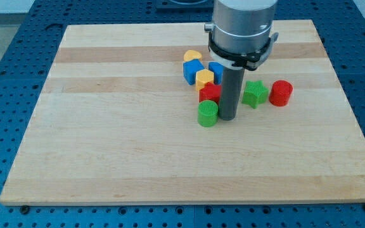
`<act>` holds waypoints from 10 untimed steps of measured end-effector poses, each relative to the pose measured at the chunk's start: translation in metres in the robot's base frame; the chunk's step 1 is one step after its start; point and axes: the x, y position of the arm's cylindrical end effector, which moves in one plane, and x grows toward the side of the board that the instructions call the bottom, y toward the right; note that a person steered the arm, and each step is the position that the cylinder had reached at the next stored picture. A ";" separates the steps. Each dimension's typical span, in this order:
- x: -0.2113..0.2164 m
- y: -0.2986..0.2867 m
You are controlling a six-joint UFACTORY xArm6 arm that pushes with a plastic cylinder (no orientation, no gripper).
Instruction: Push the green circle towards center
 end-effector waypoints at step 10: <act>-0.054 -0.052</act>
